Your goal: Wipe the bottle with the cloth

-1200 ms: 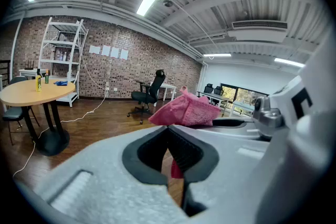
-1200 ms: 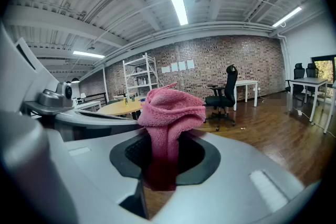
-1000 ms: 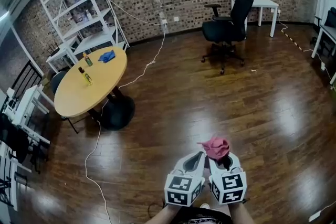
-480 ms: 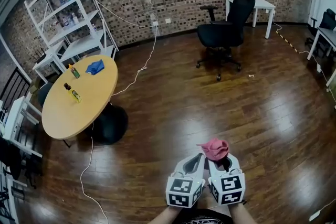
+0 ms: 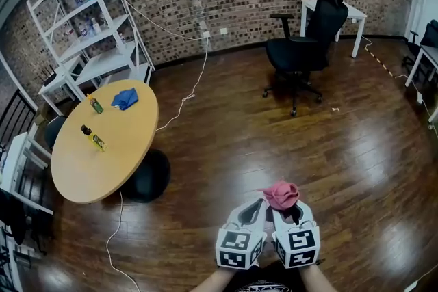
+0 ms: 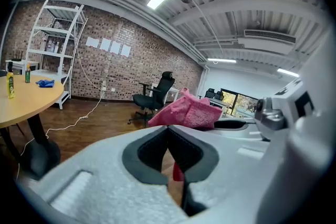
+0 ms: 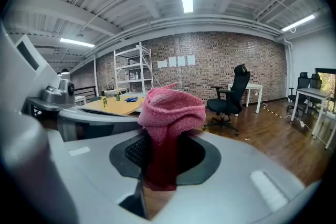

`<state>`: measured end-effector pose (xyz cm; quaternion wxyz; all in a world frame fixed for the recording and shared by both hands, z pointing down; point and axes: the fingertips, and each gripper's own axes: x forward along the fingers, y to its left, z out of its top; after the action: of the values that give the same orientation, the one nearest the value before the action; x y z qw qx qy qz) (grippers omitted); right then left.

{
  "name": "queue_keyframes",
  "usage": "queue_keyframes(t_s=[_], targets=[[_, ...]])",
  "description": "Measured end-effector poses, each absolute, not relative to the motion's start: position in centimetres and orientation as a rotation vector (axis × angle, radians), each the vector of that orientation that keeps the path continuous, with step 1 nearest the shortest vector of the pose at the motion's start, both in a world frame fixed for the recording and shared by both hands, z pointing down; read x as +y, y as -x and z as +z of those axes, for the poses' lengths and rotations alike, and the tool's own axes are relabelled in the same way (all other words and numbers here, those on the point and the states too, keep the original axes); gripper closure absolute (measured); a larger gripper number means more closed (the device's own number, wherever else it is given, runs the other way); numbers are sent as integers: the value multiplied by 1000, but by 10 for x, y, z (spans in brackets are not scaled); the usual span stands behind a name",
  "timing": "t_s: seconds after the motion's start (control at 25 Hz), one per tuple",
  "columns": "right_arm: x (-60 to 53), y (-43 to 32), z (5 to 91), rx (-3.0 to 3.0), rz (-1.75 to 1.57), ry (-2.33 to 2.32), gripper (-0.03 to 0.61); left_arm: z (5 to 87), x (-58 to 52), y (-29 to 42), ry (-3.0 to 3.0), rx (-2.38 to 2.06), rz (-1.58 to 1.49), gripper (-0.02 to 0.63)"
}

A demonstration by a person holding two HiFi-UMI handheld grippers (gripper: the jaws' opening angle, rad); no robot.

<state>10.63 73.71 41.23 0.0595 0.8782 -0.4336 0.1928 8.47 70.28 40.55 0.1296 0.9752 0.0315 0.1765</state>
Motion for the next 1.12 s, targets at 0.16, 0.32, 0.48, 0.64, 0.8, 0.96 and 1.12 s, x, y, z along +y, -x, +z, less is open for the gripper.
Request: queue_keyframes(t_s=[0.16,0.32,0.48,0.64,0.8,0.96,1.12], targets=[[716,-122,415,-1310,600,-2652,474,406,680,-101,-2833,90,522,609],[696,-142,422,-1318,600,-2647,474,414,659,-118,-2839,75,531,611],[670,-172,424,-1352,592,-2627,475,418,636,-146,-2835,44,530,611],[641,-203,420,-1414,579,-2590,475,416,608,-178,-2819,-18,519,611],[609,-230,419,-1511,566,-2517,475,413,578,-205,-2814,-127,496,611],[571,-245,417,-1636,545,-2410,475,415,547,-219,-2788,-262,482,611],[525,-245,417,-1781,516,-2275,474,418,506,-213,-2742,-450,458,611]])
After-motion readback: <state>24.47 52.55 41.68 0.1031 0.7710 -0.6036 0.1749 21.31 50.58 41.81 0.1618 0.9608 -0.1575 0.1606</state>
